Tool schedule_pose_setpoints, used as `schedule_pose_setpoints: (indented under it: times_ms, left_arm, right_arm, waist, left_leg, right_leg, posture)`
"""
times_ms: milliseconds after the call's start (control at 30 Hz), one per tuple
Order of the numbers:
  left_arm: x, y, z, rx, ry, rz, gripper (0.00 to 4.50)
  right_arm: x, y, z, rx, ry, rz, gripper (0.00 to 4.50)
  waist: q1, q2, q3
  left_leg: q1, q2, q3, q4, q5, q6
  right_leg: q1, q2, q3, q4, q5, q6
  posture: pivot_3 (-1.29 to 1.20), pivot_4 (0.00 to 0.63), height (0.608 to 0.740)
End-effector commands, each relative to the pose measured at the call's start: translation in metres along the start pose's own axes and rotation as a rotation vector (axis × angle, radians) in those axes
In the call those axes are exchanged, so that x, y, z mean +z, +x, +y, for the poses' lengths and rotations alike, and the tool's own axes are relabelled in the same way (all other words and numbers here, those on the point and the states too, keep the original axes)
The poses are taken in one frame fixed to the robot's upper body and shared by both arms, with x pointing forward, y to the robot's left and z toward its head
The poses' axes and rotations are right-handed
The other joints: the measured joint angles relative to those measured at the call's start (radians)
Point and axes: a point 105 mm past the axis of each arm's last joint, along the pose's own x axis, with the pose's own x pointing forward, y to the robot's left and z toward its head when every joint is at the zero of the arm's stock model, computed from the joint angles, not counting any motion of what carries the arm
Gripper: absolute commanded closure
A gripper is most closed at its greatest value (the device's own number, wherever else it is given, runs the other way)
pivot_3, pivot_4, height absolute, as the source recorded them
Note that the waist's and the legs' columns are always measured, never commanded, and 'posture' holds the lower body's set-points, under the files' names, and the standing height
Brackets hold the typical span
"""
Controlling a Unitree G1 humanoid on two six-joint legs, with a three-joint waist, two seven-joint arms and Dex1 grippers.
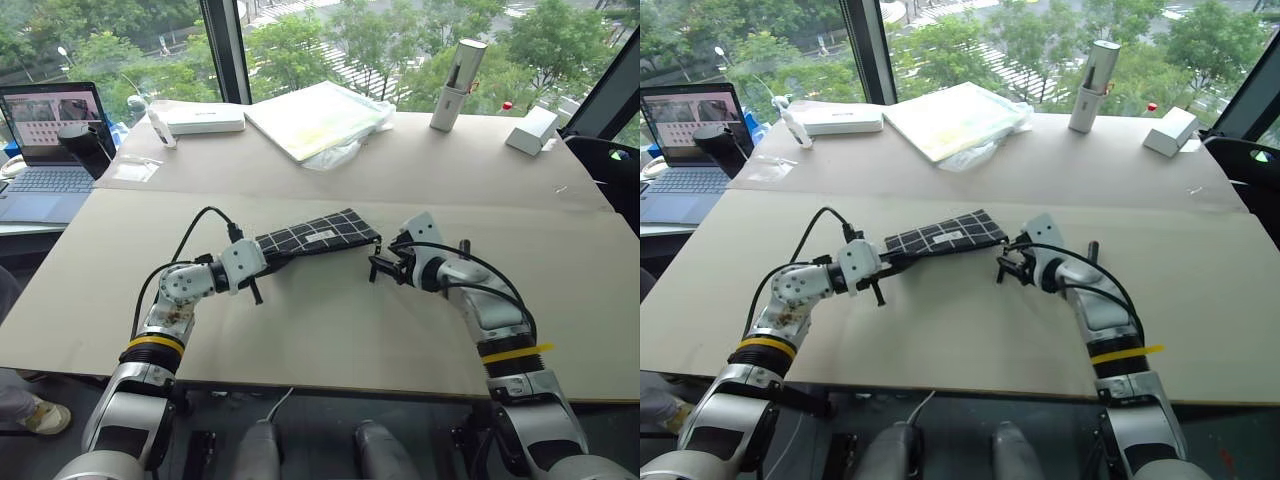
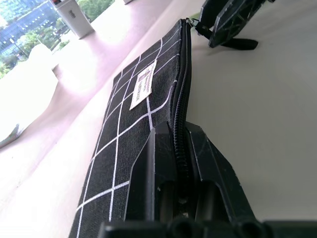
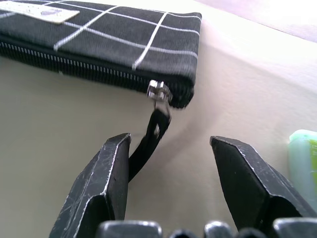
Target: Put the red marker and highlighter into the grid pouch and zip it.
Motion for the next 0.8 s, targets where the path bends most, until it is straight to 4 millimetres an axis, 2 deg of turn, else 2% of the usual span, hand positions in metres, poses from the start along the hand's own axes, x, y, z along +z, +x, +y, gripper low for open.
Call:
schedule_pose_setpoints:
  times_ms: [33,233,333,533,800]
  left_arm:
    - [0.013,0.000,0.008,0.036,0.015,-0.043,4.50]
    - [0.012,0.001,0.005,0.030,0.010,-0.037,4.50]
    - [0.011,0.001,0.004,0.029,0.011,-0.034,4.50]
    - [0.010,0.002,0.004,0.027,0.012,-0.033,4.50]
    - [0.011,0.005,0.001,0.021,0.011,-0.035,4.50]
  right_arm:
    - [0.014,-0.001,-0.003,-0.015,-0.002,-0.051,1.63]
    - [0.010,0.001,-0.006,-0.035,-0.008,-0.036,1.63]
    - [0.011,0.002,-0.007,-0.043,-0.012,-0.035,2.30]
    - [0.019,0.004,0.007,0.035,-0.039,-0.061,4.43]
    - [0.031,0.016,0.032,0.139,-0.098,-0.079,4.43]
  waist:
    - [0.000,0.000,0.000]
    - [0.000,0.000,0.000]
    - [0.000,0.000,0.000]
    - [-0.001,0.000,0.000]
    - [-0.003,0.000,0.000]
  left_leg:
    - [0.000,0.000,0.000,0.000,0.000,0.000]
    - [0.000,0.000,0.000,0.000,0.000,0.000]
    - [0.000,0.000,0.000,0.000,0.000,0.000]
    - [0.000,0.000,0.000,0.000,0.000,0.000]
    - [-0.001,0.000,-0.001,0.000,0.000,0.000]
  right_leg:
    - [0.000,0.000,0.000,0.000,0.000,0.000]
    - [0.000,0.000,0.000,0.000,0.000,0.000]
    - [0.000,0.000,0.000,0.000,0.000,0.000]
    - [0.000,0.000,0.000,0.000,0.000,0.000]
    - [-0.001,0.000,0.000,-0.001,0.000,0.000]
  posture:
    - [0.00,0.150,0.736]
    - [0.00,0.150,0.736]
    - [0.00,0.150,0.736]
    - [0.00,0.150,0.736]
    - [0.00,0.150,0.736]
